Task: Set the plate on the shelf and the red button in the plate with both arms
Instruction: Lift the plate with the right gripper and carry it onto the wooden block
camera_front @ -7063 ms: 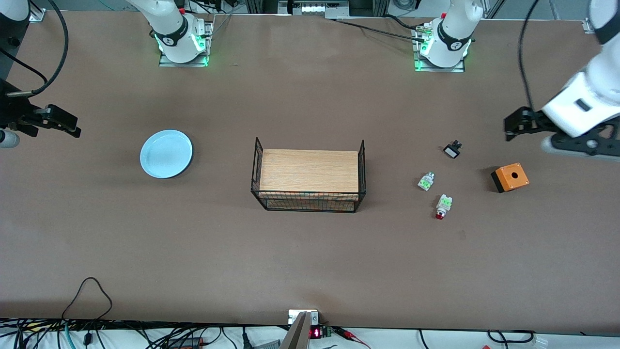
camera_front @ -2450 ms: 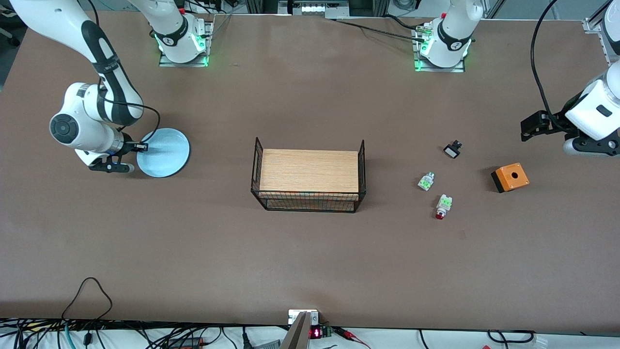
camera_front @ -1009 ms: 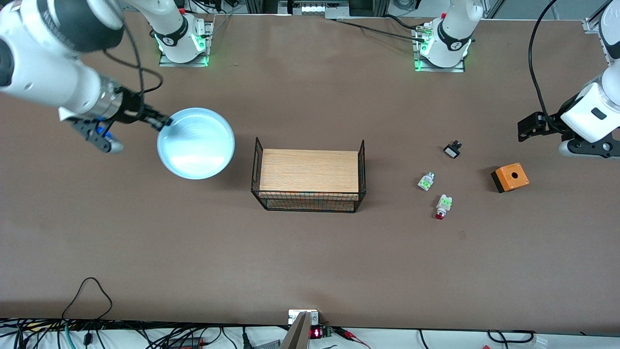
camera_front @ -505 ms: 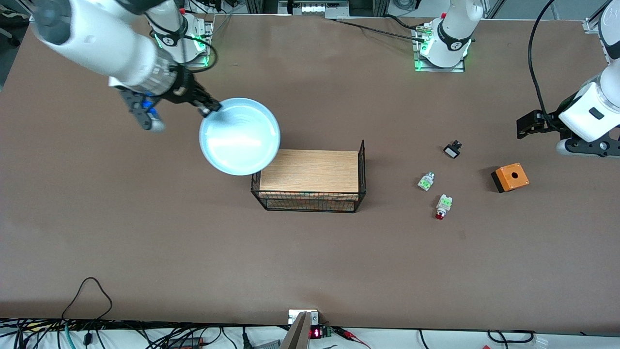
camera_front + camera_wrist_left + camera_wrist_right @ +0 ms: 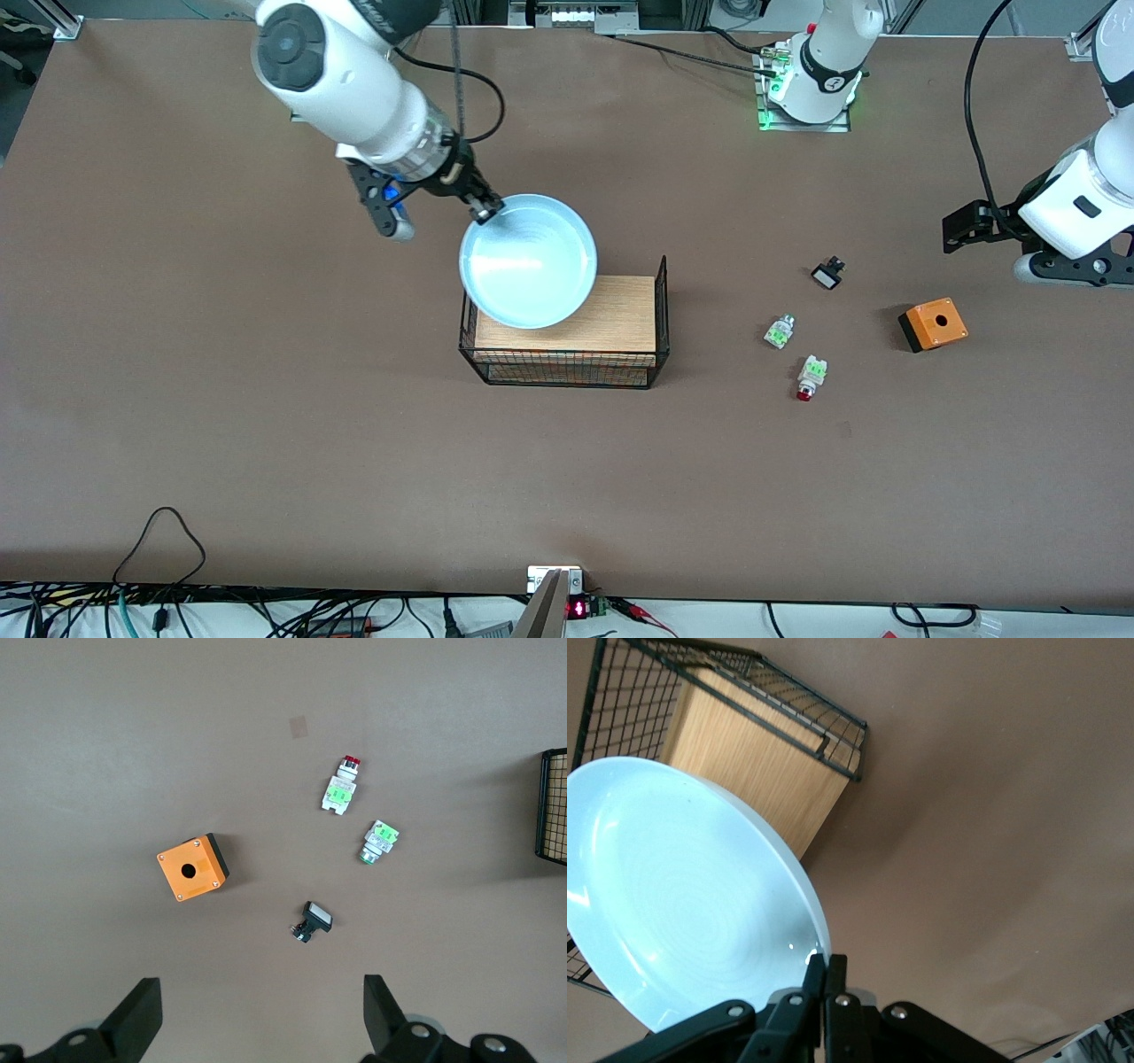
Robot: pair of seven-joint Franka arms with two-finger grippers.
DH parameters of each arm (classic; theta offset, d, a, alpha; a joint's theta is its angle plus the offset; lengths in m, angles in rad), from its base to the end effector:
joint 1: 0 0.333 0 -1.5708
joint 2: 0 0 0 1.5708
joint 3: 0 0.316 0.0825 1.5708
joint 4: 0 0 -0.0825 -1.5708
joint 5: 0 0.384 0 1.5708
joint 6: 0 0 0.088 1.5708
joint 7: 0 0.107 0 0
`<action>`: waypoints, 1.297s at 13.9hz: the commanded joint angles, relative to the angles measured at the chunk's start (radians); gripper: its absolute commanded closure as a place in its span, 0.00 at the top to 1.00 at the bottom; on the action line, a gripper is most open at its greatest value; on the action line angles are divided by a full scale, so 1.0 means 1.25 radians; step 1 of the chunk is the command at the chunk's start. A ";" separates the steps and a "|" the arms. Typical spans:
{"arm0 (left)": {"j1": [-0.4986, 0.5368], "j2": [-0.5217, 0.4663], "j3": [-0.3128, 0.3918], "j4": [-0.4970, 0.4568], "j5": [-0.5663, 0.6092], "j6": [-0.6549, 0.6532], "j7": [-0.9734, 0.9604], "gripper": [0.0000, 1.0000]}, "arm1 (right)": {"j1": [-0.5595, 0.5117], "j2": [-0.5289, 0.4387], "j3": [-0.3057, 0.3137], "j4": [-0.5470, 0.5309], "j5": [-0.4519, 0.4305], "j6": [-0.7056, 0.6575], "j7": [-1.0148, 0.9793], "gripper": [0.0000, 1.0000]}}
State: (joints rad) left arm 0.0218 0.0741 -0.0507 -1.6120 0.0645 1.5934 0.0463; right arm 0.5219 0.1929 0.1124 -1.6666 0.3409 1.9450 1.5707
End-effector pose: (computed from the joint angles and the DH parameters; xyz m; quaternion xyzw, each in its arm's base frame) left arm 0.5743 -0.0089 0.5654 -0.9977 0.0398 0.0465 0.0299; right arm 0.4978 0.3881 0.5029 -0.8514 0.4940 0.1335 0.1149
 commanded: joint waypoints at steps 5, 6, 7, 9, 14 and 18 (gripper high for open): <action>-0.003 0.013 0.000 0.031 -0.004 -0.022 0.005 1.00 | 0.049 0.063 -0.003 -0.002 -0.020 0.063 0.069 0.00; -0.004 0.013 -0.001 0.031 -0.004 -0.022 0.005 1.00 | 0.048 0.071 -0.003 -0.008 -0.020 0.064 0.065 0.00; -0.004 0.013 0.000 0.031 -0.004 -0.022 0.005 1.00 | 0.045 0.082 -0.003 -0.010 -0.020 0.065 0.058 0.00; -0.003 0.013 -0.001 0.032 -0.004 -0.022 0.005 1.00 | 0.046 0.094 -0.003 -0.014 -0.021 0.088 0.054 0.00; 0.002 0.013 0.000 0.038 -0.004 -0.022 0.007 1.00 | 0.048 0.130 -0.004 -0.013 -0.030 0.190 0.053 0.00; 0.005 0.050 0.000 0.046 -0.004 -0.018 0.032 1.00 | 0.046 0.141 -0.008 -0.014 -0.075 0.205 0.032 0.00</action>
State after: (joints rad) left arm 0.0243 0.0784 -0.0500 -1.5969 0.0645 1.5911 0.0534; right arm 0.5781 0.3631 0.1116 -1.6846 0.2780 2.1599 1.6254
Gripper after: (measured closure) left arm 0.000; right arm 0.974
